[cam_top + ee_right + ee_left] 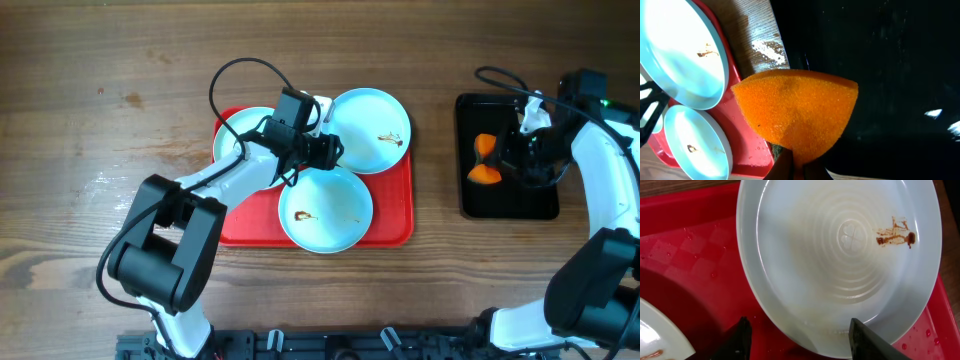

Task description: Clean dirty plates on tray and stack at the side

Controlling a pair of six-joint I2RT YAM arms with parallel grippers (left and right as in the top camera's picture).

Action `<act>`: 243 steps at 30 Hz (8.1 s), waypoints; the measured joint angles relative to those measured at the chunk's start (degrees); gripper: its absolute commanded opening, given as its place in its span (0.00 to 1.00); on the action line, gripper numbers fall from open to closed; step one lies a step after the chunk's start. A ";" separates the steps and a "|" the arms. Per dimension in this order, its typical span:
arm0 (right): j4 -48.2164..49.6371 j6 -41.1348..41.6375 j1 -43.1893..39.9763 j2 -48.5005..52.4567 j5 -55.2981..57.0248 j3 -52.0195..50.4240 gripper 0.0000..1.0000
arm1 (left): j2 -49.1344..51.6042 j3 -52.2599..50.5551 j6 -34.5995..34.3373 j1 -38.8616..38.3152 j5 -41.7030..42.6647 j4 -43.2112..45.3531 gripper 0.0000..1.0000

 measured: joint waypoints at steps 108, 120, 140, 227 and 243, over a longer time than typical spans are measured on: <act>25.75 32.68 45.09 10.45 6.16 -6.08 0.04 | 3.02 1.68 -16.11 -0.52 -5.22 -5.66 0.04; 28.59 37.18 44.81 15.37 7.96 -4.87 0.04 | 2.97 1.77 -16.33 -0.24 -5.42 -6.32 0.04; 19.96 33.16 39.23 15.47 31.28 -2.80 0.04 | 2.97 2.03 -16.87 -0.68 -4.31 -7.41 0.04; 4.90 30.40 27.65 -5.55 24.44 4.87 0.04 | 4.68 3.37 -17.16 -1.81 13.68 -11.58 0.29; 4.48 29.92 27.65 -5.55 23.34 4.87 0.04 | 5.11 3.39 -17.86 -1.88 11.34 -11.61 0.04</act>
